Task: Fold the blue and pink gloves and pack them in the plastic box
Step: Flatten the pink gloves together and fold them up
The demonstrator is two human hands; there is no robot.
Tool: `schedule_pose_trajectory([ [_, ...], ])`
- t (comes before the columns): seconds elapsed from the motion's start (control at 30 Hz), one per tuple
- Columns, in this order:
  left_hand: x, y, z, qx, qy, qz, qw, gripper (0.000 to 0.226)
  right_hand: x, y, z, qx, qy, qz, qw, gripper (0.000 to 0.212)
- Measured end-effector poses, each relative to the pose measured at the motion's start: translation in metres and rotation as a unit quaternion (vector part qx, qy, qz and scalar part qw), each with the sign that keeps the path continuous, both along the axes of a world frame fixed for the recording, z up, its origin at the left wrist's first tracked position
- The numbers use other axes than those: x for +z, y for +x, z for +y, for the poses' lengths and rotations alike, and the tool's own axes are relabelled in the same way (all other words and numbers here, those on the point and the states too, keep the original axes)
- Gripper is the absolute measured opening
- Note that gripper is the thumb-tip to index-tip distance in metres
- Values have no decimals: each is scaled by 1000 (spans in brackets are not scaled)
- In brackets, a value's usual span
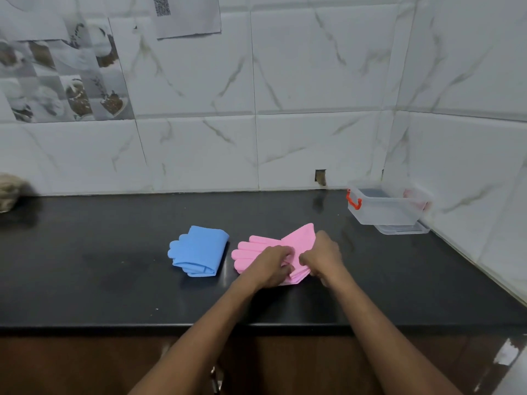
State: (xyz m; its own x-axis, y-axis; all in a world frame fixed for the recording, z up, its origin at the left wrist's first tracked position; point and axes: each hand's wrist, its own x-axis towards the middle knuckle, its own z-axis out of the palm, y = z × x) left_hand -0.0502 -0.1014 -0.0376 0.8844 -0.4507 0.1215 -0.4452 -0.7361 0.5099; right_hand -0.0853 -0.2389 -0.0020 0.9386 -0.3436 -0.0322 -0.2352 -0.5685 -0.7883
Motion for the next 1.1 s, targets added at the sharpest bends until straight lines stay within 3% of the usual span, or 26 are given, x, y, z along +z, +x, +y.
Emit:
schedule_pose_trajectory([
  [0.07,19,14,6,14,-109,143,984,21,4,-3,13,8,-119,-23,993,42],
  [0.1,31,21,10,28,-197,235,951,27,4,-6,21,15,-163,-39,986,44],
  [0.17,53,36,17,54,-301,383,871,61,3,-12,38,30,-242,-80,967,49],
  [0.2,61,40,19,64,-306,417,853,74,1,-14,47,39,-275,-99,955,52],
  [0.27,69,46,18,95,-285,428,852,64,-2,-17,65,61,-314,-137,937,53],
  [0.37,65,56,20,188,-265,337,883,10,-11,-17,77,88,-319,-163,929,54],
  [0.53,48,60,48,235,-352,365,830,17,-39,-13,67,212,-243,-71,944,100],
  [0.67,33,57,58,227,-393,397,798,23,-45,-8,67,257,-260,-75,928,97],
  [0.7,34,55,56,231,-393,385,803,27,-45,-7,67,261,-270,-77,923,91],
  [0.73,33,55,53,243,-372,339,829,32,-46,-7,67,264,-282,-77,919,84],
  [0.8,35,56,46,273,-239,162,918,40,-48,-6,66,262,-306,-85,911,76],
  [0.83,38,54,43,287,-140,71,945,43,-49,-7,65,264,-314,-89,908,74],
  [0.87,43,51,42,303,-52,7,952,46,-50,-7,64,269,-314,-89,906,74],
  [0.93,48,50,47,316,45,-20,947,52,-52,-9,62,286,-282,-87,912,78],
  [1.1,36,55,60,275,73,0,959,43,-49,-7,56,292,-216,-105,926,90],
])
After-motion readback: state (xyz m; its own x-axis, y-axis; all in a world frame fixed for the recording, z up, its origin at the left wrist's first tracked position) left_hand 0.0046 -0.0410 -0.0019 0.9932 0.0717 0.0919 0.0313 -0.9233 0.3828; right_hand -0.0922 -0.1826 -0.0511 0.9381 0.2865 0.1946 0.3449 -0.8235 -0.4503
